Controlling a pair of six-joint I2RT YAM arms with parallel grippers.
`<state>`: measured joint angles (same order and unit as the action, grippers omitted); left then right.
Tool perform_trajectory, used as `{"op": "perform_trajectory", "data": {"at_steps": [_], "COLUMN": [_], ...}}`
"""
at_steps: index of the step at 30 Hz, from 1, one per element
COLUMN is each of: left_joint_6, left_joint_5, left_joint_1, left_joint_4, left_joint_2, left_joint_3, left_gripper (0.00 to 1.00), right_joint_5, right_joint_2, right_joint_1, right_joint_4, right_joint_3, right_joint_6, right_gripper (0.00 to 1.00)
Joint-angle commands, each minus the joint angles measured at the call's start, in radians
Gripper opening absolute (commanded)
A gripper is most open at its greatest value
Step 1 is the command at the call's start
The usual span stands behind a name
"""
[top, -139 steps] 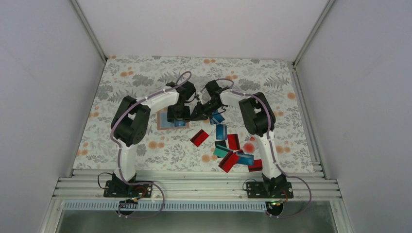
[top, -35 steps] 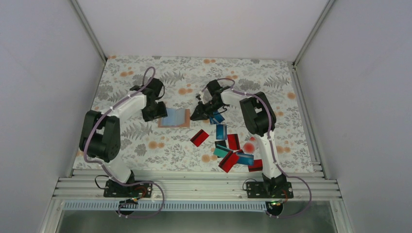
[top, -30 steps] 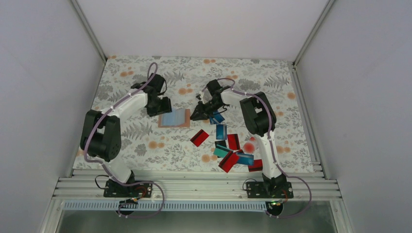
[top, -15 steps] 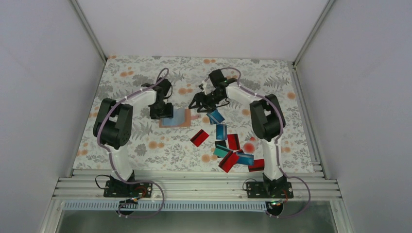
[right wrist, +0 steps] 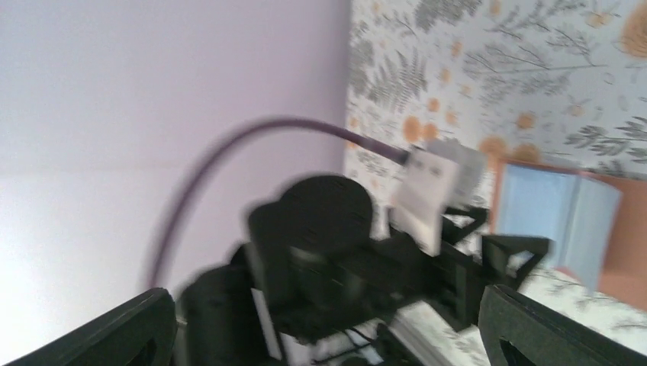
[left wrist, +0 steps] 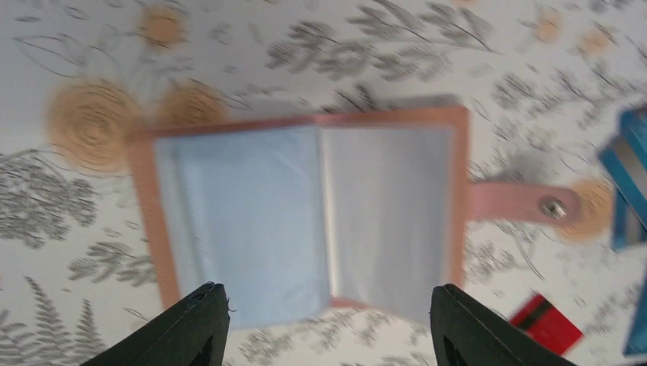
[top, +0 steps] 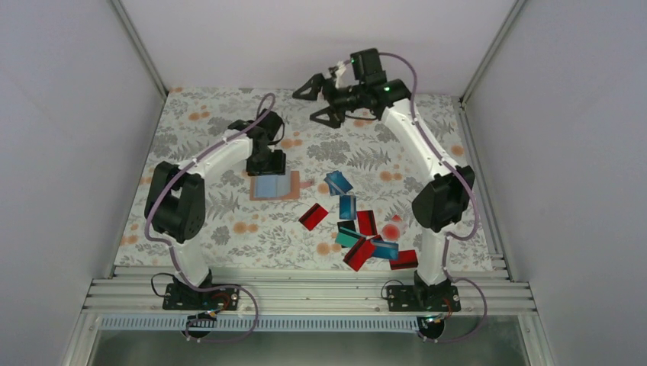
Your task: Put the credit cards into the card holder
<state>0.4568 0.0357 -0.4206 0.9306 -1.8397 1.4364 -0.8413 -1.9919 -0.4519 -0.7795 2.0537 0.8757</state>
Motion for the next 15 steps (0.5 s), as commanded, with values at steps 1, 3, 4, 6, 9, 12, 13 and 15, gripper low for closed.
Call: {"op": "perform_trajectory", "data": {"at_steps": [1, 3, 4, 6, 9, 12, 13, 15], "left_joint_6": [0.032, 0.03, 0.028, 0.027, 0.041, 0.068, 0.065, 0.049], "left_joint_5": [0.062, 0.115, 0.139, 0.155, 0.103, 0.001, -0.024, -0.033], "left_joint_1": [-0.072, -0.097, -0.108, -0.138, -0.168, -0.166, -0.162, -0.134], "left_joint_4": [0.042, 0.018, 0.006, -0.004, 0.021, 0.043, 0.038, 0.022], "left_joint_2": [0.045, 0.056, 0.058, 0.058, 0.052, 0.064, 0.068, 0.065], "left_joint_3": [0.008, -0.021, -0.037, -0.055, -0.058, -0.057, -0.061, -0.076], "left_gripper": [0.66, 0.66, 0.66, 0.66, 0.66, 0.66, 0.68, 0.69], "right_joint_5": [-0.027, -0.031, -0.037, -0.042, -0.031, -0.02, -0.021, -0.033], "right_joint_2": [0.035, 0.051, 0.055, 0.063, 0.072, 0.086, 0.086, 0.086], "right_joint_1": [0.043, 0.06, 0.069, 0.078, 0.089, 0.093, 0.093, 0.094], "right_joint_4": [-0.1, -0.097, -0.098, -0.104, -0.115, -0.106, -0.099, -0.089], "right_joint_3": [0.11, 0.11, 0.113, 0.128, 0.15, 0.145, 0.145, 0.147], "right_joint_6": [0.244, 0.311, 0.342, 0.405, 0.449, 0.477, 0.489, 0.494], "right_gripper": [1.0, 1.0, 1.0, 1.0, 1.0, 1.0, 1.0, 1.0]}}
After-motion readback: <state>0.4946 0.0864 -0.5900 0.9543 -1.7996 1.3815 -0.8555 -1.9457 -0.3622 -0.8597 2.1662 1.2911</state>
